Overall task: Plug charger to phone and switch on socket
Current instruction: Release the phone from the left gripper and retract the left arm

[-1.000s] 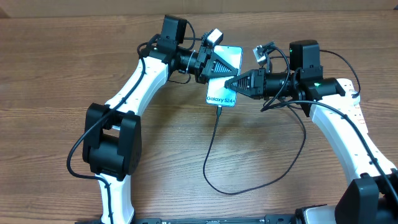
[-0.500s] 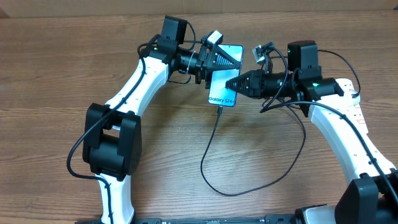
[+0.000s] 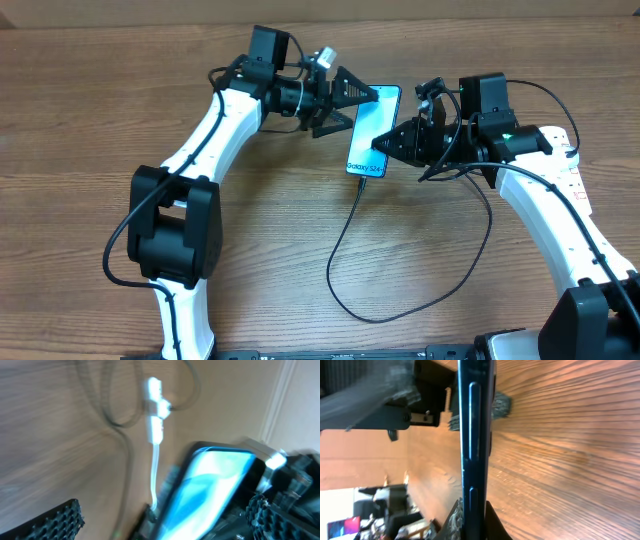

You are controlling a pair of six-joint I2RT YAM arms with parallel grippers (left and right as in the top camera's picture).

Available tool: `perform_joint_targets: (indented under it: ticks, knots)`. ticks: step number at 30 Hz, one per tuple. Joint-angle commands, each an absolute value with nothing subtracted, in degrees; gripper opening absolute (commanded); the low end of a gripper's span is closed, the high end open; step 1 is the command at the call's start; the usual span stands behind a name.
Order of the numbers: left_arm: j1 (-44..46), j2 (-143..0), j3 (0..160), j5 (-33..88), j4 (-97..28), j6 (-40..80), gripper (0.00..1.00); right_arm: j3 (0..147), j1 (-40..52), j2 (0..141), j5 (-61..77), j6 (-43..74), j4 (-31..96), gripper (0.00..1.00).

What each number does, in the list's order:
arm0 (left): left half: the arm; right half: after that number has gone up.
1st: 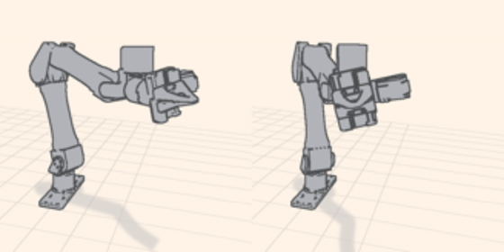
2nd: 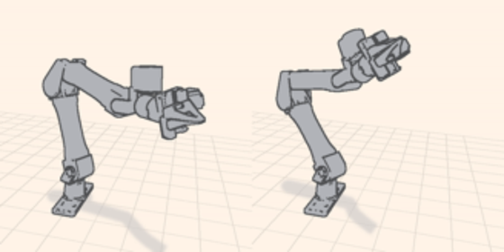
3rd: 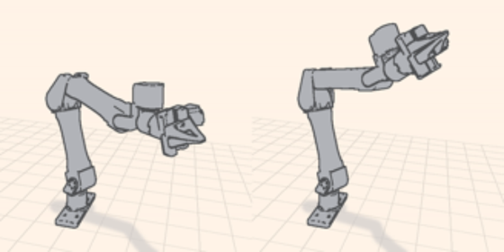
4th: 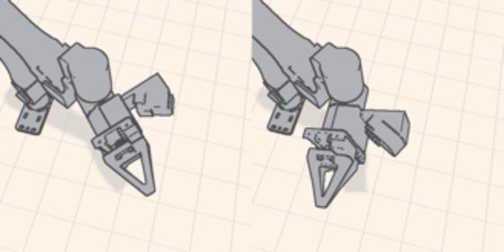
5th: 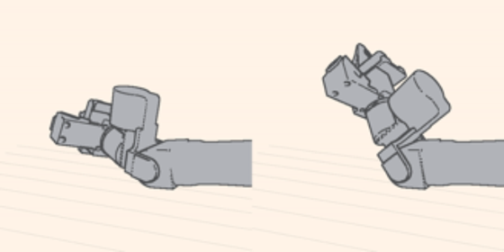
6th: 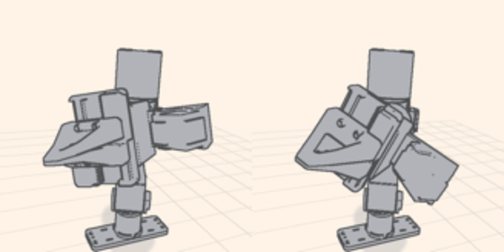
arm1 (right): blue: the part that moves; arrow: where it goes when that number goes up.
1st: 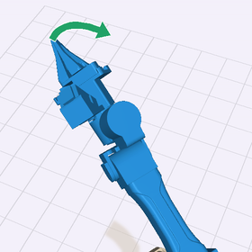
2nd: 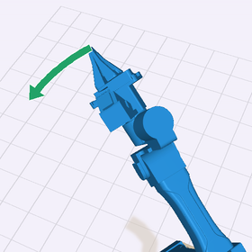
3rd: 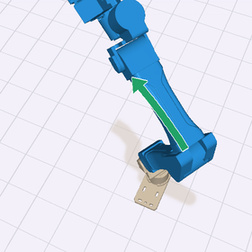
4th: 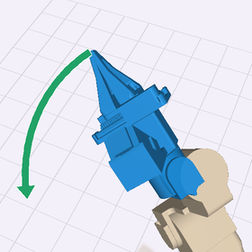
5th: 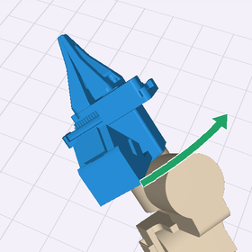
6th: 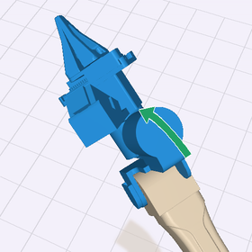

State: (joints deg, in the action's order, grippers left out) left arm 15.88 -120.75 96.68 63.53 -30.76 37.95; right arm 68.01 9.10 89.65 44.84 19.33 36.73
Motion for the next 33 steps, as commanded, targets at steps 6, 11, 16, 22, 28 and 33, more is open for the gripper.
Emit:
perform_joint_targets:
  ticks: [6,11,16,22,28,33]
  knots:
    - [13.61,-119.13,97.25,40.36,-39.46,28.47,1.0,68.2,12.93,90.7,34.68,22.79,35.42,0.04]
    - [12.75,-119.13,97.25,34.22,-43.59,23.35,1.0,68.2,16.36,93.91,34.17,23.55,33.12,0.04]
    - [9.23,-119.13,97.25,33.87,-47.83,19.22,1.0,68.2,18.33,99.13,34.61,25.54,32.32,0.04]
    - [2.37,-119.13,97.25,33.93,-49.63,19.25,1.0,68.2,18.96,103.79,36.07,25.52,30.09,0.04]
    - [-2.04,-119.13,97.25,33.89,-53.63,19.25,1.0,68.2,18.96,104.03,36.03,25.47,27.51,0.04]
    - [-2.7,-119.13,97.25,33.85,-53.69,19.27,1.0,68.2,18.96,104.14,35.4,25.28,27.44,0.04]
